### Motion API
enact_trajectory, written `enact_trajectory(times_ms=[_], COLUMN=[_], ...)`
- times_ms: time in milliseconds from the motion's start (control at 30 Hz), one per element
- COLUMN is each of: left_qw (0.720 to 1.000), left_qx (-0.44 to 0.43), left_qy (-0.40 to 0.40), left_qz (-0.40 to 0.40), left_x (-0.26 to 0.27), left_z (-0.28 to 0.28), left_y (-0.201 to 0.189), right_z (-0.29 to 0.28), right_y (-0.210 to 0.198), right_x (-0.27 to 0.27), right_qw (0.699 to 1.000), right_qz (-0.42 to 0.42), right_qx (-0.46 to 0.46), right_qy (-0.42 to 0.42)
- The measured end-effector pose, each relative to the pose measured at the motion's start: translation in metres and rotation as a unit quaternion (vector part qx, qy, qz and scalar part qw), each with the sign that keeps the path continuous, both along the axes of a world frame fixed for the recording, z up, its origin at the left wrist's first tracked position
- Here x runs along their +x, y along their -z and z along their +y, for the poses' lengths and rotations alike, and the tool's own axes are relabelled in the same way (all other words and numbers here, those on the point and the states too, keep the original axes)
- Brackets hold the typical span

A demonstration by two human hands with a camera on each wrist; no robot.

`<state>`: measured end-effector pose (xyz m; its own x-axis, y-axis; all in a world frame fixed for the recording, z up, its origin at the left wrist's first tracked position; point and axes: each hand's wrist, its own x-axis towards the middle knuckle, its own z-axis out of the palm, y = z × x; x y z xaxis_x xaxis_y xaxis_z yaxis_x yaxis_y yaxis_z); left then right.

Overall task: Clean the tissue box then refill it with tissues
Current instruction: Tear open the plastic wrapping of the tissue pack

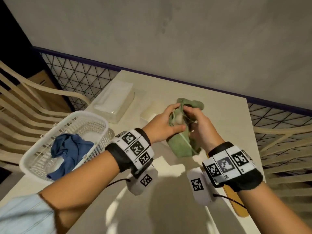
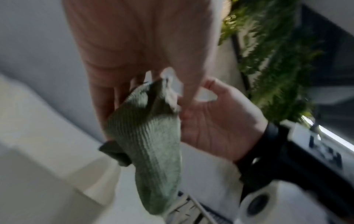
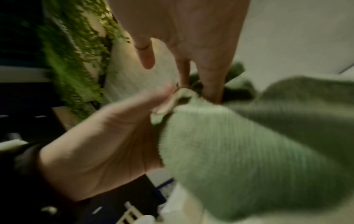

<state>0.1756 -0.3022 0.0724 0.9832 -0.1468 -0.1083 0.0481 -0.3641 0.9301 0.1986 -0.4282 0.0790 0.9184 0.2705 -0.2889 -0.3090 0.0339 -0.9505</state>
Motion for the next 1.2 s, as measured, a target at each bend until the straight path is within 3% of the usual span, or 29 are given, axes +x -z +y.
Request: enact_trajectory(times_ms=[67,133,233,333,467,667,800,867,1033,1200], left_qw=[0.994,0.985,0.968,0.947,0.921,0.915,0.922,0.917,0.858,0.841], left_qx=[0.055,0.101,0.126,0.170,0.304,0.348,0.348,0.354,0.456,0.474], left_qy=[-0.073,-0.119,-0.212,-0.271,-0.227,-0.108,-0.128,-0.125,-0.060,-0.041], left_qz=[-0.062,-0.075,-0.053,0.007,0.092,0.171,0.116,0.138,0.227,0.256], left_x=[-0.012,-0.028,-0.060,-0.081,-0.090,-0.067,-0.017,0.017,0.095,0.143], left_z=[0.041,0.091,0.168,0.224,0.258,0.268,0.274,0.278,0.291,0.303], left_y=[-0.020,-0.041,-0.063,-0.061,-0.027,0.003,-0.017,-0.024,-0.010,0.017], right_z=[0.027,0.054,0.091,0.122,0.154,0.182,0.198,0.207,0.237,0.262], right_y=[-0.014,-0.025,-0.020,0.001,0.029,0.063,0.069,0.069,0.076,0.104], right_x=[-0.004,-0.005,-0.001,0.003,0.011,0.022,0.035,0.049,0.090,0.126], right_qw=[0.998,0.995,0.988,0.970,0.952,0.957,0.955,0.952,0.944,0.940], right_qz=[-0.035,-0.062,-0.096,-0.115,-0.083,0.020,0.078,0.080,0.074,0.119], right_qx=[0.005,0.003,-0.057,-0.156,-0.242,-0.246,-0.253,-0.266,-0.300,-0.300], right_qy=[-0.047,-0.074,-0.107,-0.144,-0.170,-0.150,-0.131,-0.125,-0.117,-0.108])
